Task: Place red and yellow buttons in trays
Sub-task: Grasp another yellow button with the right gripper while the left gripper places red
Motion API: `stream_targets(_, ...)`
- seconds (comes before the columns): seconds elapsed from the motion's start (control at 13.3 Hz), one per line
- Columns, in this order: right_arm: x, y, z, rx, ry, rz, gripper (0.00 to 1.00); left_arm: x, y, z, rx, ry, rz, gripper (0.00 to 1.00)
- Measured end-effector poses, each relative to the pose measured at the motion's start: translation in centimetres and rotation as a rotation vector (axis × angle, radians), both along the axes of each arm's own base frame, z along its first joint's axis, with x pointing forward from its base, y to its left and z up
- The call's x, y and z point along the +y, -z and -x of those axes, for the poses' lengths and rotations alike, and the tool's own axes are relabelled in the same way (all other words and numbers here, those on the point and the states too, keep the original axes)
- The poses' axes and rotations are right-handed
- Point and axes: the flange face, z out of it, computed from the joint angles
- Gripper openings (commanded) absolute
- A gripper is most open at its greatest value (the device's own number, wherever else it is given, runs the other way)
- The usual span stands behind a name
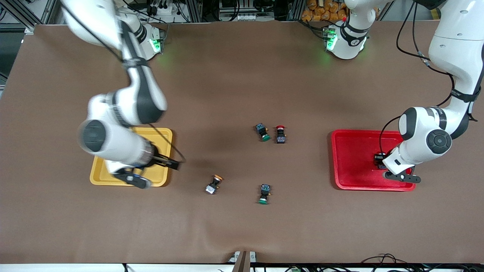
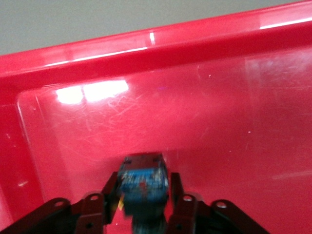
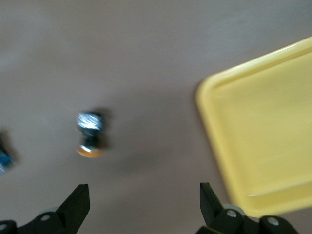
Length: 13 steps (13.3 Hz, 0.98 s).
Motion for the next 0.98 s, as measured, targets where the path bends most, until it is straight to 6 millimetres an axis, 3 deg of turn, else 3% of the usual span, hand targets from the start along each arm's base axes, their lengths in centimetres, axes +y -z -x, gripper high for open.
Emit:
stream_targets(0.15, 5.2, 3.6, -0.2, -0.086, 0.135, -0.017, 1.00, -0.6, -0.9, -0.4, -0.012, 0.009, 0.000, 0.89)
stream_targets(0.3, 8.5, 8.7, 0.2, -0.141, 0.193, -0.038, 1.00, -2.7, -3.3, -0.6, 0.016, 0.016, -0.001, 0.89)
stream_targets(0.45, 9.6, 13.4, 0.4, -0.171, 0.216, -0.034, 1.00, -6.5, -6.5, -0.3, 0.057, -0.022, -0.006, 0.89)
stream_targets(0.6, 9.7, 16.1, 0.4, -0.176, 0.228, -0.021, 1.00, -11.2, -9.3, 0.3, 0.073, -0.061, -0.004, 0.88)
stream_targets(0.75, 9.9, 16.9, 0.2, -0.178, 0.226, -0.017, 0.85, -15.6, -11.0, 0.8, 0.083, -0.126, 0.041, 0.88)
stream_targets(0.98, 9.9, 17.4, -0.2, -0.203, 0.228, -0.021, 0.32, -22.9, -12.0, 2.1, 0.087, -0.226, 0.077, 0.88)
